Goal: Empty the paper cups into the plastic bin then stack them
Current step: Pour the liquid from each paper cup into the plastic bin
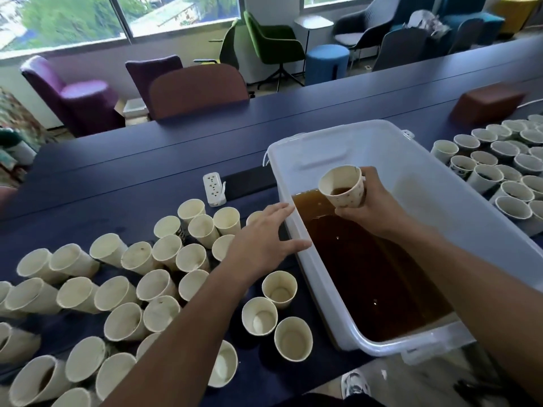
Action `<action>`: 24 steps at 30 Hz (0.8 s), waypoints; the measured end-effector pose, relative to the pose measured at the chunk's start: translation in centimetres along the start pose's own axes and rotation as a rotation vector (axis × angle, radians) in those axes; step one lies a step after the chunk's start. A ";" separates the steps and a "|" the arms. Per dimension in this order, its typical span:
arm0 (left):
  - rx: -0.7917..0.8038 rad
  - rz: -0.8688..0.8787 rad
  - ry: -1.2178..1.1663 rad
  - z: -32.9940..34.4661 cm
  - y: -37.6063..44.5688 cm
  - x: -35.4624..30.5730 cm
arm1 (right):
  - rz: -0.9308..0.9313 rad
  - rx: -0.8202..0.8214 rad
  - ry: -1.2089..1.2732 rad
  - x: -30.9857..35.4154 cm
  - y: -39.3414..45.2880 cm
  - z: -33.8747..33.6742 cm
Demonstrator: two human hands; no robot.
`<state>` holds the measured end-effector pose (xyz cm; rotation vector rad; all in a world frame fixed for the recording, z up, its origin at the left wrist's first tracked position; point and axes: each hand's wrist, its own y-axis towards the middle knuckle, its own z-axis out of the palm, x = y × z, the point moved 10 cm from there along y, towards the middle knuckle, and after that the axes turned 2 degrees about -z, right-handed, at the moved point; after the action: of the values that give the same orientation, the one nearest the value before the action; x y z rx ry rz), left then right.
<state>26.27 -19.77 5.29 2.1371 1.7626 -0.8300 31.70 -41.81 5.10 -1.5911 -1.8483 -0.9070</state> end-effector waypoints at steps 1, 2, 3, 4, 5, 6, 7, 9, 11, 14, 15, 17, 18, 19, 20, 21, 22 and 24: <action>0.005 -0.015 -0.011 0.2 -0.1 0.4 | 0.006 0.002 -0.014 -0.3 0.0 0.1; 0.008 -0.021 -0.008 0.3 -0.2 0.6 | 0.015 0.009 -0.027 -0.6 0.0 0.3; 0.009 -0.018 -0.002 0.4 -0.2 0.6 | 0.025 0.021 -0.044 -0.9 0.0 0.4; 0.006 -0.010 0.002 0.4 -0.2 0.5 | 0.036 0.032 -0.064 -1.2 0.0 0.5; 0.000 0.002 0.009 0.3 -0.2 0.4 | 0.047 0.040 -0.085 -1.5 0.0 0.7; -0.002 0.012 0.024 0.3 0.0 0.2 | 0.061 0.045 -0.102 -1.8 0.0 0.7; 0.003 0.019 0.045 0.3 0.1 0.1 | 0.075 0.052 -0.116 -2.1 0.0 0.8; 0.025 0.017 0.076 0.5 0.3 0.1 | 0.103 0.069 -0.139 -2.6 0.0 1.0; 0.036 0.005 0.089 0.6 0.4 0.2 | 0.123 0.094 -0.157 -2.8 -0.1 1.3; 0.035 0.000 0.101 0.6 0.5 0.3 | 0.130 0.128 -0.161 -2.8 -0.1 1.8; 0.036 0.001 0.105 0.6 0.6 0.3 | 0.129 0.135 -0.165 -2.9 -0.1 1.9; 0.039 0.004 0.114 0.7 0.6 0.2 | 0.119 0.146 -0.186 -2.7 -0.2 2.0; 0.040 0.007 0.116 0.8 0.6 0.2 | 0.113 0.149 -0.204 -2.6 -0.2 1.9; 0.042 0.008 0.118 0.8 0.6 0.1 | 0.105 0.149 -0.227 -2.4 -0.1 1.9; 0.042 0.010 0.124 0.7 0.7 0.1 | 0.099 0.148 -0.252 -2.3 -0.1 1.8; 0.042 0.011 0.135 0.7 0.7 0.1 | 0.095 0.146 -0.277 -2.3 0.0 1.8; 0.039 0.012 0.147 0.6 0.7 0.0 | 0.090 0.143 -0.298 -2.3 0.0 1.7; 0.034 0.016 0.162 0.5 0.8 0.0 | 0.079 0.133 -0.317 -2.2 0.0 1.7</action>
<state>26.93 -20.19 4.76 2.2953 1.8167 -0.7051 32.15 -41.88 2.43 -1.7894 -1.9921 -0.5072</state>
